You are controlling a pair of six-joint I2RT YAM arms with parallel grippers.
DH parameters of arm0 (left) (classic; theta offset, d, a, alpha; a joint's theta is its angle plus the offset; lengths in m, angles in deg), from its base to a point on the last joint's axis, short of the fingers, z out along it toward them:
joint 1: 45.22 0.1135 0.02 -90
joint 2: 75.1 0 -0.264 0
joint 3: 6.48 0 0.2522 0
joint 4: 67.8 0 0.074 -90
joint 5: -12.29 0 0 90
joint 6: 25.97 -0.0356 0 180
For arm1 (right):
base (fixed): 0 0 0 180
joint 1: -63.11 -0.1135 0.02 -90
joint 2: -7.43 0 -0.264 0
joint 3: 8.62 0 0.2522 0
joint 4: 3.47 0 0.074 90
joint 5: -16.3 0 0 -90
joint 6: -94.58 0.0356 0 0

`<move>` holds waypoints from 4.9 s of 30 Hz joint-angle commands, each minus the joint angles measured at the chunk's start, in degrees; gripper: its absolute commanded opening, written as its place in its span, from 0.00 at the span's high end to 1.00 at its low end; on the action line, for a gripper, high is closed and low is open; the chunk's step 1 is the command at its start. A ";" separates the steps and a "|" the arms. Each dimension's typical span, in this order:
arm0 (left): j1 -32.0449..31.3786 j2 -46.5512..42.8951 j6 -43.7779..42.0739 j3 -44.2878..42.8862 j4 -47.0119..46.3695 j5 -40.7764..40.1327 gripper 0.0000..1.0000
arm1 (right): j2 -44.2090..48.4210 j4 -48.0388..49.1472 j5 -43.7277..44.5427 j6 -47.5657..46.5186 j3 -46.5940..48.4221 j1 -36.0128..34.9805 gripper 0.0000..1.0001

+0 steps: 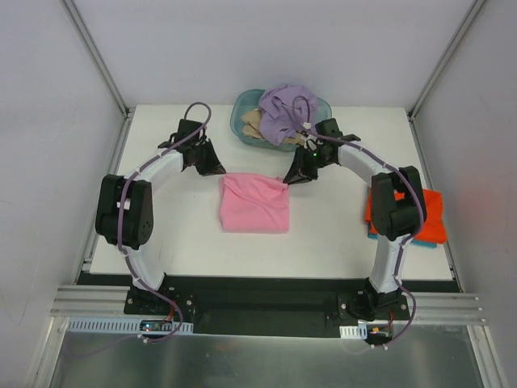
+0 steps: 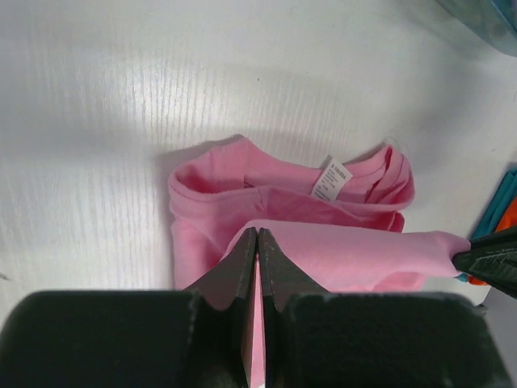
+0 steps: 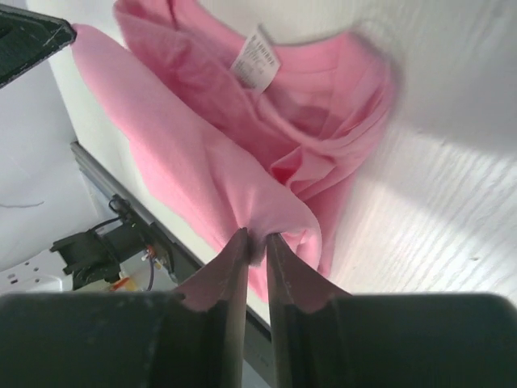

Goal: Fold and stack the t-shirts
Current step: Fold the long partially folded tshirt into a neat square, then smooth out wrinkles on the folded tshirt, then put the neatly folded tshirt into the corner of the board with the right arm

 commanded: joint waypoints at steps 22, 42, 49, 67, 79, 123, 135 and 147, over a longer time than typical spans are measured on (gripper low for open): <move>-3.61 -7.53 0.39 2.77 -4.46 5.97 0.14 | 14.65 2.42 -1.69 -5.08 -9.09 -6.83 0.03; -3.17 14.19 4.25 -1.27 -5.08 2.11 0.17 | 0.23 0.94 -1.25 -8.86 -7.26 -14.22 0.03; -3.17 4.73 2.86 -0.30 -4.38 0.88 0.16 | 7.69 -3.10 1.82 -12.37 -3.57 -14.13 0.03; -12.22 -22.37 7.24 24.65 -3.85 2.04 0.01 | 22.02 13.77 10.96 3.09 -15.69 -9.03 0.03; -12.58 -19.73 9.53 35.73 -4.90 1.41 0.01 | 37.12 3.57 40.30 -6.40 -22.72 -8.86 0.03; -8.80 -42.24 3.82 23.96 9.69 -19.43 0.01 | -0.20 11.04 30.04 7.66 -9.89 -15.98 0.42; -8.36 -41.88 3.91 24.39 9.69 -18.72 0.01 | -4.34 11.13 34.34 7.49 -8.66 -20.28 0.80; -7.39 -44.34 1.80 25.10 9.69 -19.25 0.01 | 8.40 3.25 46.98 2.83 -13.32 -23.36 0.99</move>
